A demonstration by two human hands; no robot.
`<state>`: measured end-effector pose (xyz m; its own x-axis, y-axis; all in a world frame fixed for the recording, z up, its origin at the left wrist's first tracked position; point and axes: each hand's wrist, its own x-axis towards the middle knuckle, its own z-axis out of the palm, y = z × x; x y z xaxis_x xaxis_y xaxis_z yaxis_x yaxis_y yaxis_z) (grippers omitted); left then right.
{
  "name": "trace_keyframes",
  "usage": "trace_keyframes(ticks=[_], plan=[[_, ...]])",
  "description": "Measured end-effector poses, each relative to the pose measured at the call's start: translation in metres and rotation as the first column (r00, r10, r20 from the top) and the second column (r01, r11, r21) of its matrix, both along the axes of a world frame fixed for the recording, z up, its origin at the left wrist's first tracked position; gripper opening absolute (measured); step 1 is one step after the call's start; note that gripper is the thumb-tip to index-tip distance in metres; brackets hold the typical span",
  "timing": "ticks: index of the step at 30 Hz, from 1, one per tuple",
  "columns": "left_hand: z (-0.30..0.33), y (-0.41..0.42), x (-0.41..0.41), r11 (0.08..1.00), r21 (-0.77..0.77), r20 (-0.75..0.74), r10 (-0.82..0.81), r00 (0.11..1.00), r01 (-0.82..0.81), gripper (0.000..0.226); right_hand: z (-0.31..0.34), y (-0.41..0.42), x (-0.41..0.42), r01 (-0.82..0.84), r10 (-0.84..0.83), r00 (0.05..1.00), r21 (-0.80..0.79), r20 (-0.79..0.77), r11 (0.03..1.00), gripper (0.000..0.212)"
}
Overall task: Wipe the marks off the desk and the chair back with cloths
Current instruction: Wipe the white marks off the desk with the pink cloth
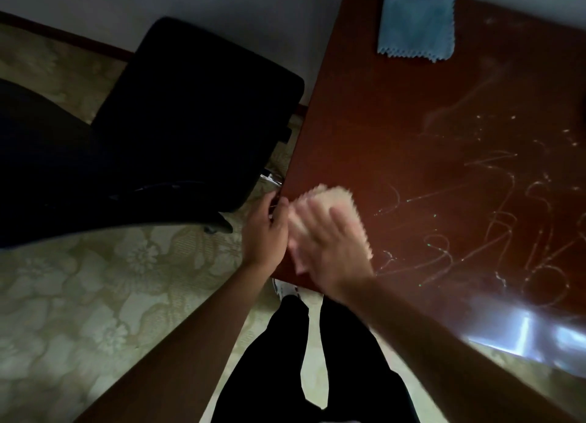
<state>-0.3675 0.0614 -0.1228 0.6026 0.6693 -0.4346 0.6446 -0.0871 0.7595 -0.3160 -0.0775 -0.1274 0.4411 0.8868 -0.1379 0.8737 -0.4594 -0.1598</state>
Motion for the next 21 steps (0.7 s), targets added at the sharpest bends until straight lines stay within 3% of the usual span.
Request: trace_keyframes(ticks=[3, 6, 11, 14, 15, 18, 21], plan=[[0.003, -0.003, 0.000, 0.996, 0.081, -0.010, -0.048, 0.999, 0.048, 0.040, 0.003, 0.012, 0.071, 0.205, -0.205, 0.979, -0.008, -0.003, 0.979, 0.056], [0.004, 0.000, 0.006, 0.989, 0.124, -0.004, -0.080, 0.997, 0.079, 0.038, 0.010, 0.017, 0.069, 0.280, -0.281, 0.959, -0.020, -0.036, 0.960, 0.060], [-0.001, 0.005, 0.020, 0.968, 0.214, -0.022, -0.129, 0.991, 0.131, 0.037, 0.011, -0.015, -0.037, 0.091, -0.095, 0.993, -0.061, -0.067, 0.994, 0.072], [0.001, -0.003, 0.019, 0.959, 0.253, -0.054, -0.118, 0.992, 0.128, 0.040, 0.007, -0.026, -0.005, -0.128, 0.125, 0.992, -0.154, -0.028, 0.980, 0.062], [0.002, -0.006, 0.019, 0.953, 0.277, -0.059, -0.114, 0.992, 0.126, 0.041, 0.005, -0.026, 0.013, -0.123, 0.125, 0.992, -0.141, 0.003, 0.982, 0.059], [0.007, -0.014, 0.025, 0.893, 0.417, -0.022, -0.179, 0.984, 0.172, 0.046, 0.004, -0.027, 0.070, 0.132, -0.130, 0.991, -0.074, 0.024, 0.988, 0.055], [0.008, -0.022, 0.027, 0.831, 0.501, -0.038, -0.257, 0.966, 0.241, 0.049, 0.009, -0.030, 0.067, 0.200, -0.201, 0.980, -0.073, -0.011, 0.977, 0.057]])
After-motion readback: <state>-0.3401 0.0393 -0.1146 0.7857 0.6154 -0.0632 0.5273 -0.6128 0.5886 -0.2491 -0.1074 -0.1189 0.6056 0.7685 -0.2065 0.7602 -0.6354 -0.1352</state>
